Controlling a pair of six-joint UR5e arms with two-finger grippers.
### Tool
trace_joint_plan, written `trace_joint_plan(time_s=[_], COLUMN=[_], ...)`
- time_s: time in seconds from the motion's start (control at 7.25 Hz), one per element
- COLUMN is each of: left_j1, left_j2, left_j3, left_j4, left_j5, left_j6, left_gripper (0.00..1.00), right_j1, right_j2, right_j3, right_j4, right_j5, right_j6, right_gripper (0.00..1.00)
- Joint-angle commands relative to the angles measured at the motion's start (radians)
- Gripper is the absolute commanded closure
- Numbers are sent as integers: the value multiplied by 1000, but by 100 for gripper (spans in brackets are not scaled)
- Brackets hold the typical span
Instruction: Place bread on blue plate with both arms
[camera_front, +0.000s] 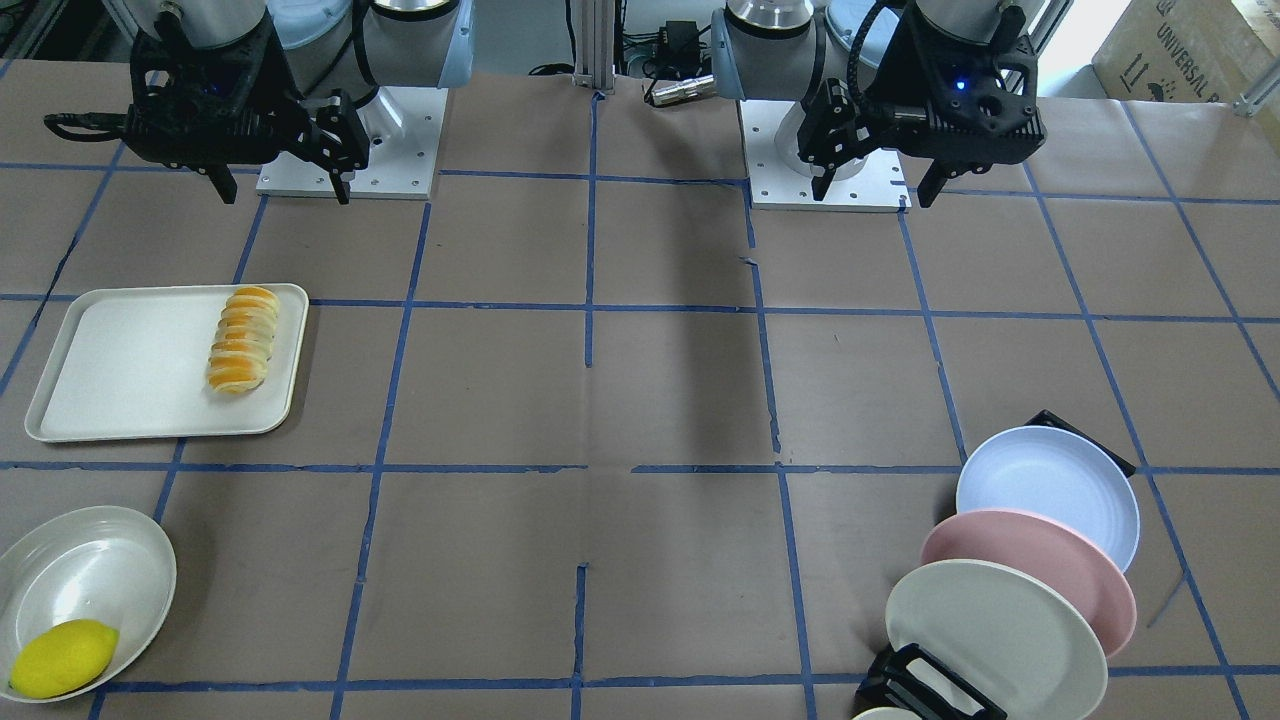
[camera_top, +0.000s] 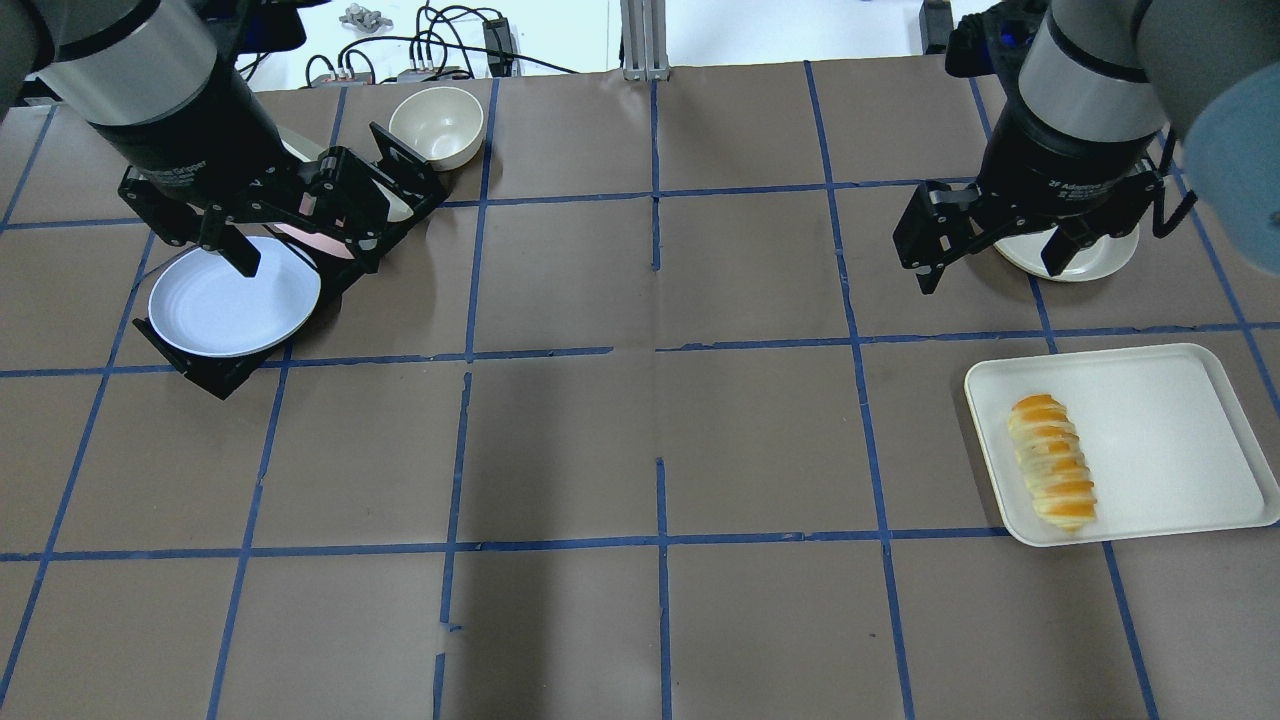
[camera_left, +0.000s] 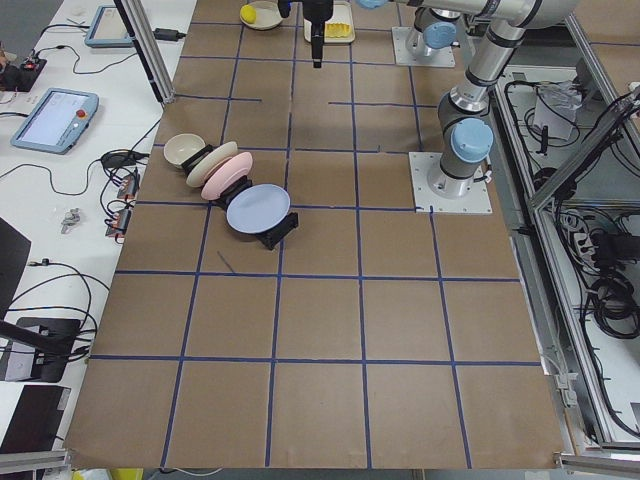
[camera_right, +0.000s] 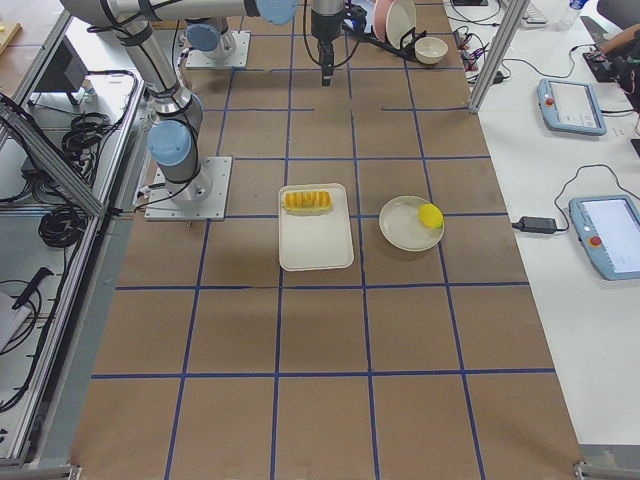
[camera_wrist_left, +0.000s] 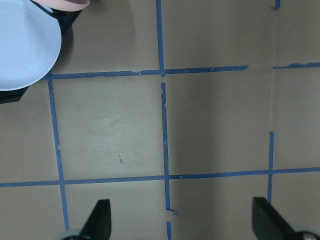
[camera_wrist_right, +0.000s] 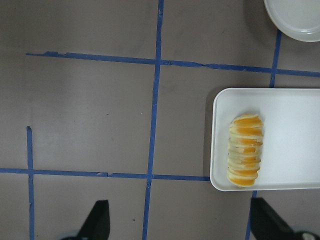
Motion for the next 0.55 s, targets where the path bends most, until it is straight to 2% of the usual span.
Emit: trace_joint_plan(time_s=[0.0, 0.41], left_j1=[0, 3], left_j2=[-2, 11], left_j3=[0, -12], left_j4=[0, 0], left_j5=[-2, 1], left_j6=[0, 15], left_gripper=[0, 0], right_j1=[0, -2], right_j2=[-17, -6], right_j3=[30, 12], right_j4=[-24, -25], right_j5=[-1, -2], right_j6=[-1, 37], right_gripper=[0, 0])
